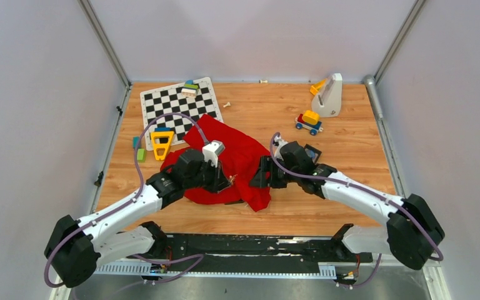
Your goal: Remove the brooch from the garment
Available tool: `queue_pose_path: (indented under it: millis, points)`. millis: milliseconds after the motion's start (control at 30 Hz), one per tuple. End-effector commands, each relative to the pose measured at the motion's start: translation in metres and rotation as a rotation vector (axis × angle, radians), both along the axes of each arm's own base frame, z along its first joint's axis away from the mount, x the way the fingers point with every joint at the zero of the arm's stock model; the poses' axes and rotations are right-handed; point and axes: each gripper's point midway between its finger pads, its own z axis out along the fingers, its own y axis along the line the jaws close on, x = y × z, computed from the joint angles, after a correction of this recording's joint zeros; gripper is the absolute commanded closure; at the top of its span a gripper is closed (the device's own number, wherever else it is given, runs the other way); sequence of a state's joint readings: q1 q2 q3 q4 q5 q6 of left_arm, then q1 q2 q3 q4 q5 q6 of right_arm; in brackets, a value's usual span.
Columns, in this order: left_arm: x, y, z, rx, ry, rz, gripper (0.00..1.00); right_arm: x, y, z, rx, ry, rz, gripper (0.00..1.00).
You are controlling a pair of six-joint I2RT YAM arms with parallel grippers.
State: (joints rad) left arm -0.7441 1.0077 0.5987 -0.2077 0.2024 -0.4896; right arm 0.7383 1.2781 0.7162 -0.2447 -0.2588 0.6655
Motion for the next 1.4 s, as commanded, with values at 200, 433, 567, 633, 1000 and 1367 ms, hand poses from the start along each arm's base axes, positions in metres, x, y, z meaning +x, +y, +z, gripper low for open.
queue_pose_path:
  millis: [200,433,567,633,1000,1367]
  points:
    - [-0.007,-0.026,0.059,-0.304,0.026,-0.14,1.0,0.0,0.034,0.092,0.425,-0.208,0.063,0.21]
    - [-0.012,-0.03,0.073,-0.379,0.039,-0.168,1.0,0.002,0.041,0.099,0.506,-0.224,0.064,0.32]
    - [-0.013,-0.031,0.076,-0.395,0.039,-0.178,1.0,0.003,0.044,0.102,0.539,-0.231,0.065,0.36]
    - [-0.014,-0.031,0.076,-0.398,0.04,-0.179,1.0,0.004,0.045,0.102,0.544,-0.225,0.064,0.43]
    - [-0.014,-0.029,0.078,-0.406,0.032,-0.181,1.0,0.003,0.049,0.101,0.561,-0.212,0.084,0.69]
    - [-0.016,-0.028,0.079,-0.399,0.016,-0.195,1.0,0.004,0.053,0.092,0.545,-0.184,0.089,0.75]
